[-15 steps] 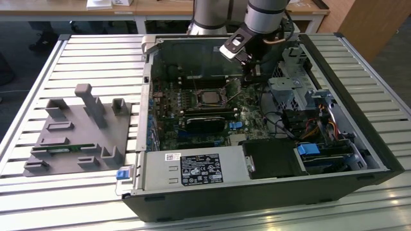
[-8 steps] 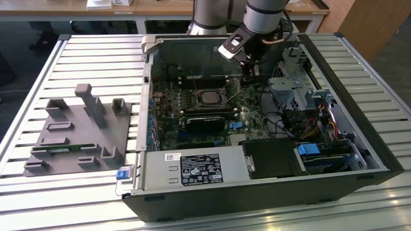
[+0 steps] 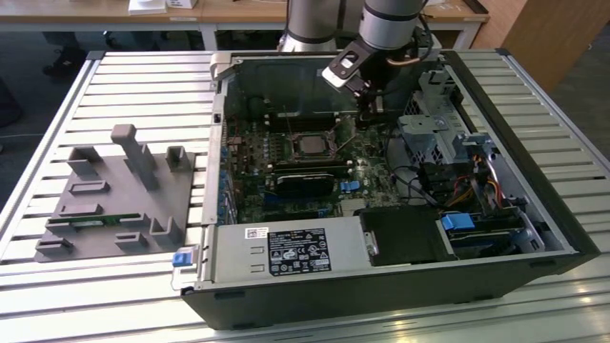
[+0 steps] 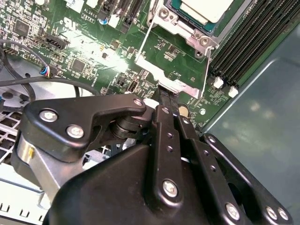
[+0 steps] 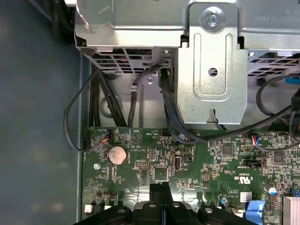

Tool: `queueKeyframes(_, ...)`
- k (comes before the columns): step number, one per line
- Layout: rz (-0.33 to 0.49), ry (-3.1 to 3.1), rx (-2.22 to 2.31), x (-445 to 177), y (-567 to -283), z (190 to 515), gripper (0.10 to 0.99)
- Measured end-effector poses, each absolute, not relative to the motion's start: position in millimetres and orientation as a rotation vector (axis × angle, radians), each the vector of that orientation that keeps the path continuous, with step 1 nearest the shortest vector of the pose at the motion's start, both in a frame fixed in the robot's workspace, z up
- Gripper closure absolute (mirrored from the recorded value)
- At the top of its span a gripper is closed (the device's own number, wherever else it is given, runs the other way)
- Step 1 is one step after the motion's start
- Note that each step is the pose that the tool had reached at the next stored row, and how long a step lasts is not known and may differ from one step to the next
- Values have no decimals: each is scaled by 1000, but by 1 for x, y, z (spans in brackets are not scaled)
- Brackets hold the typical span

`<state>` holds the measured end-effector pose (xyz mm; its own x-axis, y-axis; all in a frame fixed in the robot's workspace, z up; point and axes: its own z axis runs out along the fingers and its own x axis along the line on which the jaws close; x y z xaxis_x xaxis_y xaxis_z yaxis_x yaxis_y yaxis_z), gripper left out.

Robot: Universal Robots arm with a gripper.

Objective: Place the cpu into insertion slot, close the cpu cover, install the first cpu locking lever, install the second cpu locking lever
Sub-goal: 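Close the cpu cover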

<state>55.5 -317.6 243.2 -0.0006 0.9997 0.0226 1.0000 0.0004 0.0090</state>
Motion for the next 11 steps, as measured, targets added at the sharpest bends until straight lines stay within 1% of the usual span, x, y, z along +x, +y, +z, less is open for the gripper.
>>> queueKeyframes(11, -35, -2215, -2214, 53, -318, 243, 969)
